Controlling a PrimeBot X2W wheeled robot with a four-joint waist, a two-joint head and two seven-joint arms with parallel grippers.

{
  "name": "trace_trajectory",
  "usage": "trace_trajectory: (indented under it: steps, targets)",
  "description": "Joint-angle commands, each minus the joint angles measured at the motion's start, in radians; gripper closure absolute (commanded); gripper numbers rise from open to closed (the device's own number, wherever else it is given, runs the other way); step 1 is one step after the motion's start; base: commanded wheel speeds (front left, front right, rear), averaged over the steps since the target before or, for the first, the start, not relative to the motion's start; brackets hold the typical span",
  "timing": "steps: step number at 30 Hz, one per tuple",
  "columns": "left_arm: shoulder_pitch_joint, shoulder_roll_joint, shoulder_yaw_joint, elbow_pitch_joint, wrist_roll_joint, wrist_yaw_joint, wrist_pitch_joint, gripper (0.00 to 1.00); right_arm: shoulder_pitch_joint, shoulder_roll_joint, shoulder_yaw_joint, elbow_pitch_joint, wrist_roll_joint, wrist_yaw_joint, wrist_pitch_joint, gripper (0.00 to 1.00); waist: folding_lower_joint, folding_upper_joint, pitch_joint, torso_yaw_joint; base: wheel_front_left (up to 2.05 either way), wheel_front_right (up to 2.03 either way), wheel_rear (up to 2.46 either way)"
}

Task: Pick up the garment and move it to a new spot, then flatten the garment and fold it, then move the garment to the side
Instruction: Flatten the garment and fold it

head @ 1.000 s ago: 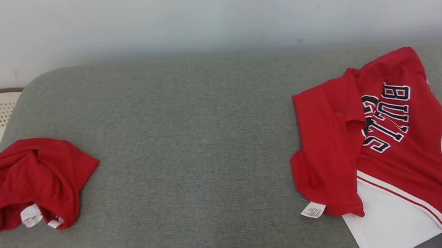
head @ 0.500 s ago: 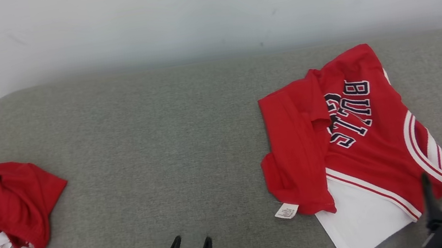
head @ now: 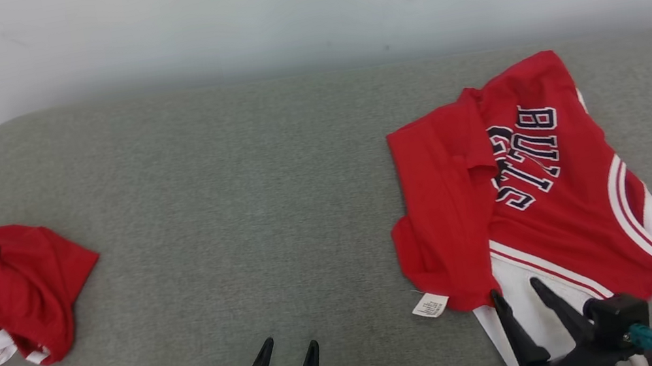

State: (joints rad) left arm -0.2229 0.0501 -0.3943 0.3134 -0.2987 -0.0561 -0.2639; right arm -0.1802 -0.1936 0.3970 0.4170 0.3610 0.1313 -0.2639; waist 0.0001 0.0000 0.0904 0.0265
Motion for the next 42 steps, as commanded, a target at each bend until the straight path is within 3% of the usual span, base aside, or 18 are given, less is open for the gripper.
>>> trace_trajectory:
  steps: [1, 8, 9, 10, 11, 19, 25, 37, 42]
  targets:
    - [0.020, 0.001, 0.004, 0.004, 0.004, 0.002, -0.001, 0.00, -0.011, -0.010, 0.016, 0.013, 0.011, -0.001, 0.000, 0.00, -0.0001, 0.0000, -0.001, 0.027, 0.00, 0.00, 0.00]
    - [0.041, 0.001, 0.018, 0.009, 0.008, 0.004, -0.001, 0.00, -0.028, -0.018, 0.045, 0.082, 0.031, -0.001, 0.000, 0.00, -0.0001, 0.0000, -0.005, 0.089, 0.00, 0.00, 0.00]
    - [0.043, 0.001, 0.019, 0.009, 0.009, 0.004, -0.001, 0.00, -0.029, -0.018, 0.045, 0.084, 0.031, -0.001, 0.000, 0.23, -0.0001, 0.0000, -0.006, 0.097, 0.00, 0.00, 0.00]
    - [0.045, 0.001, 0.023, 0.009, 0.009, 0.005, -0.001, 0.00, -0.029, -0.018, 0.047, 0.086, 0.027, -0.001, 0.000, 0.80, -0.0001, 0.0000, -0.006, 0.102, 0.00, 0.00, 0.00]
    - [0.046, 0.001, 0.026, 0.010, 0.007, 0.004, -0.001, 0.00, -0.029, -0.018, 0.046, 0.090, 0.023, -0.001, 0.000, 1.00, -0.0001, 0.0000, -0.007, 0.108, 0.00, 0.00, 0.00]
    - [0.065, 0.001, 0.029, 0.010, -0.002, 0.000, -0.001, 0.00, -0.062, -0.028, 0.062, 0.018, -0.005, -0.001, 0.000, 1.00, -0.0001, 0.0000, -0.012, 0.144, 0.00, 0.00, 0.00]
    - [0.067, 0.001, 0.003, 0.012, -0.026, 0.006, -0.001, 0.00, -0.151, -0.036, 0.167, -0.007, -0.041, -0.001, 0.000, 1.00, -0.0001, 0.0000, -0.015, 0.204, 0.00, 0.00, 0.00]
    - [0.085, 0.001, -0.050, 0.038, -0.059, 0.011, -0.001, 0.00, -0.393, -0.008, 0.467, 0.195, 0.000, -0.001, 0.000, 1.00, -0.0001, 0.0000, -0.011, 0.393, 0.00, 0.00, 0.00]
    - [0.091, 0.001, -0.056, 0.040, -0.064, 0.017, -0.001, 0.00, -0.452, 0.010, 0.559, 0.248, 0.041, -0.001, 0.000, 1.00, -0.0001, 0.0000, 0.004, 0.438, 0.00, 0.00, 0.00]
